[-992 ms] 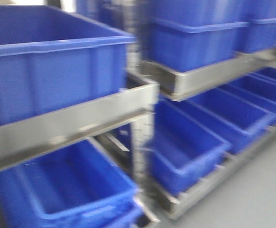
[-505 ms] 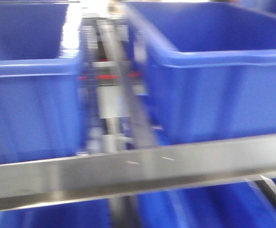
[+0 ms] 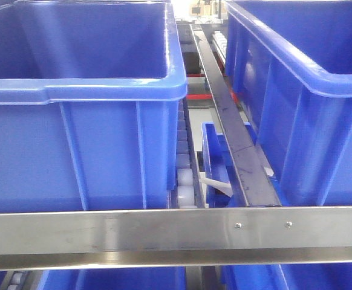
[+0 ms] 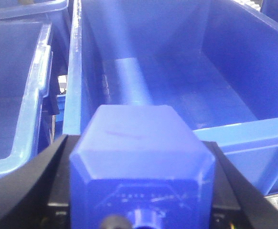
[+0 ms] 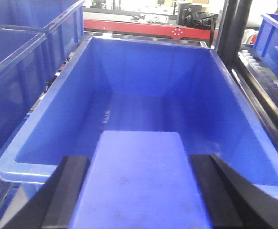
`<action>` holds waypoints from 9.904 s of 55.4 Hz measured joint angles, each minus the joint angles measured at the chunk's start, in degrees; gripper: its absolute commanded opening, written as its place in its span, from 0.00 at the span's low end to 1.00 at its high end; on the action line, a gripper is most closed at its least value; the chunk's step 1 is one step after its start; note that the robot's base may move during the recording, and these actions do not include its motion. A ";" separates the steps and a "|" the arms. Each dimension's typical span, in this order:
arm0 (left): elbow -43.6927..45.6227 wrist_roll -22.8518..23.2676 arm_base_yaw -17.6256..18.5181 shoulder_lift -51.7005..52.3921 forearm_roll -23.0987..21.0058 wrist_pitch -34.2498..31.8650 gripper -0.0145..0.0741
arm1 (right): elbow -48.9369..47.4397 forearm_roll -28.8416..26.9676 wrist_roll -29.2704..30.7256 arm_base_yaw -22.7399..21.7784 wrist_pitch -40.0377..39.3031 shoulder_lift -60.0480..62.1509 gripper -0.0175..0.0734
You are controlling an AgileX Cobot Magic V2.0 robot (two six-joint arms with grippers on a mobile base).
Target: Pick and sort blue part to right shelf
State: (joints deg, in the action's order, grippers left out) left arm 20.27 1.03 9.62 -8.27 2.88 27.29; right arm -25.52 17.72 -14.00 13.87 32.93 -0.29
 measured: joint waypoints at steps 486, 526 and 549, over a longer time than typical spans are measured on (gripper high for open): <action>-20.63 4.00 -7.92 8.46 -2.88 -25.65 0.32 | 1.74 -21.14 21.70 -11.32 -1.34 0.44 0.24; -20.63 4.00 -7.92 8.46 -3.29 -25.80 0.32 | 1.74 -21.14 21.70 -11.32 -1.34 0.44 0.24; -20.63 4.00 -7.92 8.46 -3.29 -25.89 0.32 | 15.36 -20.24 18.49 -11.32 -15.45 0.44 0.24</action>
State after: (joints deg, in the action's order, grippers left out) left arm -0.36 5.02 1.70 0.20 -0.41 1.40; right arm -10.16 -2.52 4.49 2.56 17.47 0.14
